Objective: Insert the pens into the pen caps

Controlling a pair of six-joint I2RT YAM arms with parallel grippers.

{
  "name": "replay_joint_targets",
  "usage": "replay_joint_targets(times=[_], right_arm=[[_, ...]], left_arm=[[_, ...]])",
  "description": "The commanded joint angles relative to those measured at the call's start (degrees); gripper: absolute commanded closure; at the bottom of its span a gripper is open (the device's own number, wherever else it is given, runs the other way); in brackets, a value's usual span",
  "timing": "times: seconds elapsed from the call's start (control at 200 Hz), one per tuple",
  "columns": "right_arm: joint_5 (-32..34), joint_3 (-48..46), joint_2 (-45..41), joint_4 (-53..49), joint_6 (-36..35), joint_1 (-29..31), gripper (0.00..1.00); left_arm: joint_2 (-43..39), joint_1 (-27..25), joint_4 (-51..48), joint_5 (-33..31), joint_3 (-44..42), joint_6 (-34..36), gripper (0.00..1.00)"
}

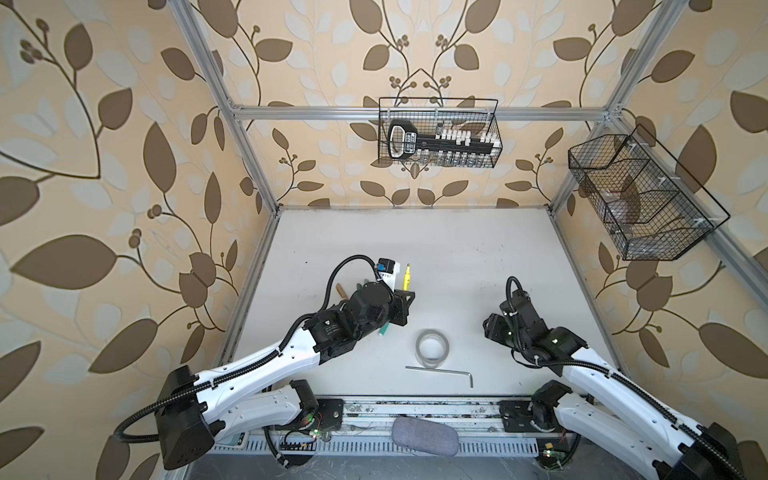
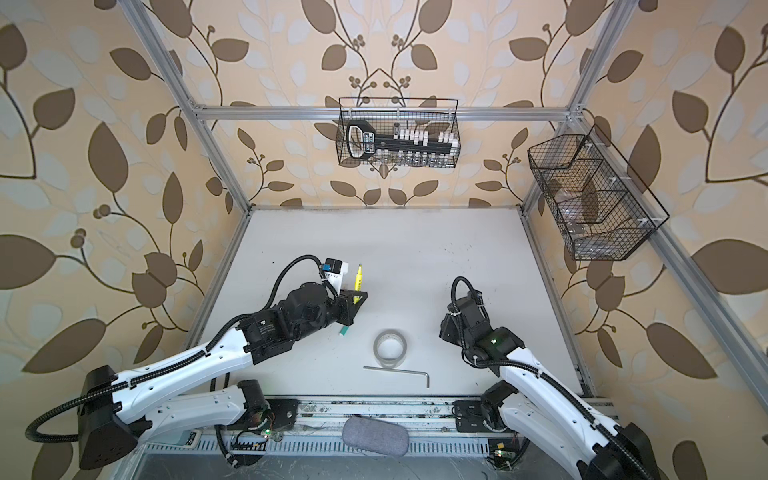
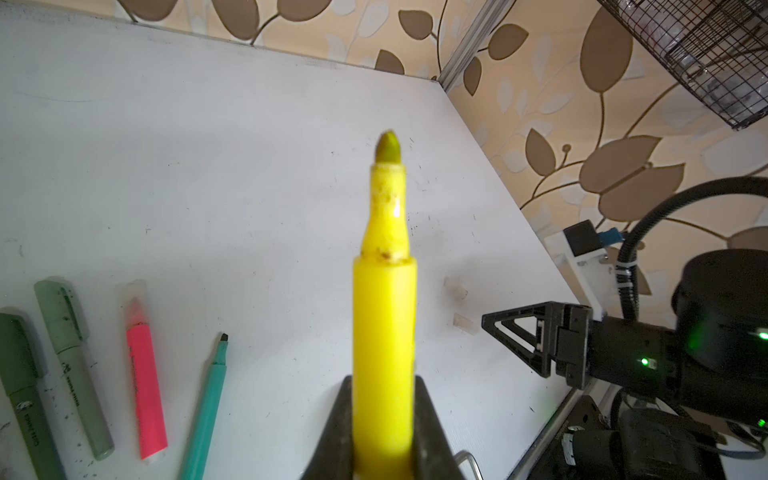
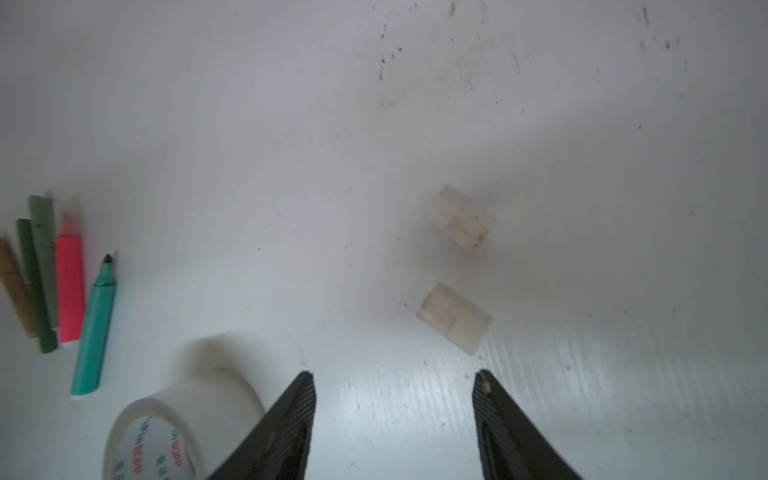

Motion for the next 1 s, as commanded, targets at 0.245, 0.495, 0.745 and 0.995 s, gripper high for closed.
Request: replay_joint_targets(times=[0.245, 0.495, 0.745, 0.995], right_arm=[[-2.60, -4.49, 5.33, 6.66, -1.69, -2.27, 0.30], [-3.30, -5.32, 9.59, 11.20, -2.21, -2.39, 0.29], [-4.98, -5.91, 10.92, 14.04, -1.91, -2.15, 0.28], [-5.95, -5.58, 12.00, 17.86, 0.60, 2.35, 0.28]], left_arm=[[-2.28, 0.04, 0.62, -1.87, -0.38, -0.07, 1.00], [-1.92, 0.04, 0.44, -1.59, -0.18, -0.02, 1.00], [-2.45, 0.04, 0.26, -1.73, -0.19, 0.15, 1.00], [-2.45, 0.04, 0.18, -1.62, -0.10, 0.25, 1.00]])
